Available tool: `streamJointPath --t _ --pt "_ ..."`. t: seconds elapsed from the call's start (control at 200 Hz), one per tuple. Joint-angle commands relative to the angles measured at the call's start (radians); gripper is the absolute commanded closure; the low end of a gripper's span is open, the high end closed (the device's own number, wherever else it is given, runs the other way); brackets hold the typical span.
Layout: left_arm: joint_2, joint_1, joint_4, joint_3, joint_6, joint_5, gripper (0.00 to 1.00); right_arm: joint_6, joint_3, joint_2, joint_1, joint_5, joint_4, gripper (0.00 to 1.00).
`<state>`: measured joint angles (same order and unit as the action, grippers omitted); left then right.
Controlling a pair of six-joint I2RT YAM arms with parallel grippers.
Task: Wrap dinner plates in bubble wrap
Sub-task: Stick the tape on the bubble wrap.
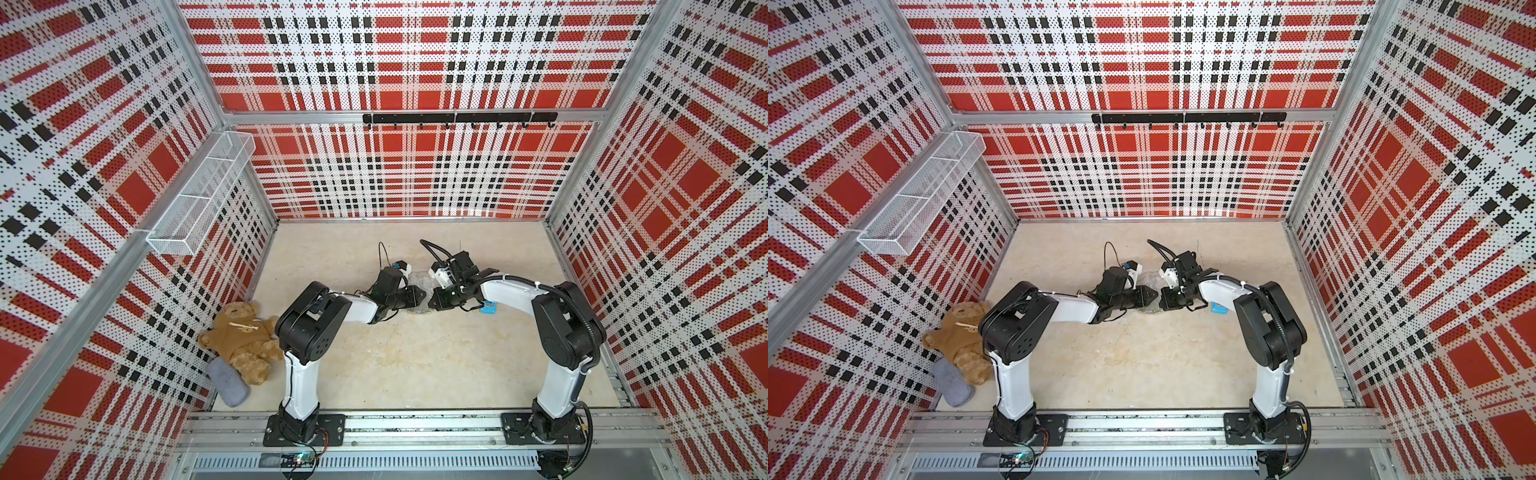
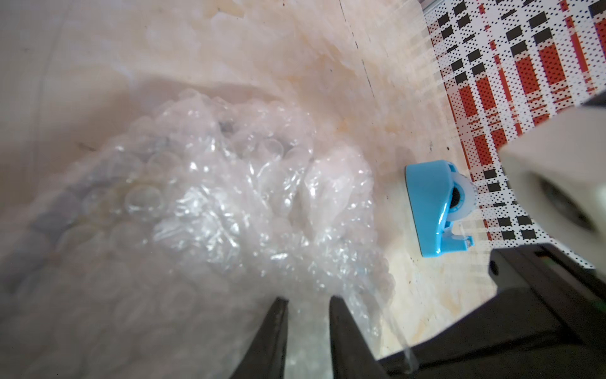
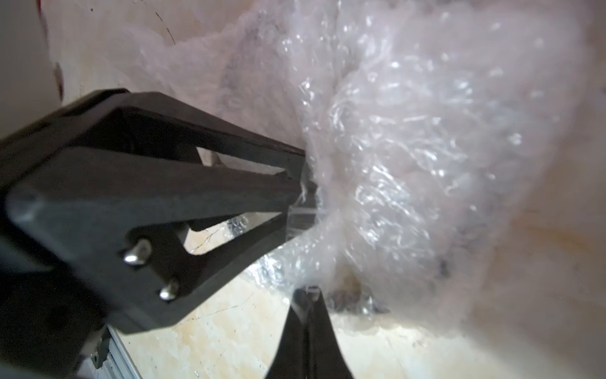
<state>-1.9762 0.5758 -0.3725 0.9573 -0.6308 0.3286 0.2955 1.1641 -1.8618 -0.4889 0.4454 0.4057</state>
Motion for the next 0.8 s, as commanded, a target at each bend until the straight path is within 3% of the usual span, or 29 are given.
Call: streamJointPath --t 0.0,0.436,0.576,0.797 --pt "-0.053 0.006 0.231 -0.025 0.007 -0.062 0.73 -0.030 -0.007 0.001 0.001 -0.055 0.076 1.00" --pt "-0.036 0.016 0.237 -0.019 0.010 -0.063 0.72 -0.041 0.083 -0.108 -0.005 -0.065 0.155 0.99" --pt "-0.034 0.019 0.245 -0.015 0.013 -0.067 0.72 -0.061 0.084 -0.102 -0.004 -0.043 0.209 0.91" --pt "-0.037 0.018 0.251 -0.011 0.014 -0.069 0.72 -0.055 0.099 -0.083 0.002 -0.009 0.235 0.68"
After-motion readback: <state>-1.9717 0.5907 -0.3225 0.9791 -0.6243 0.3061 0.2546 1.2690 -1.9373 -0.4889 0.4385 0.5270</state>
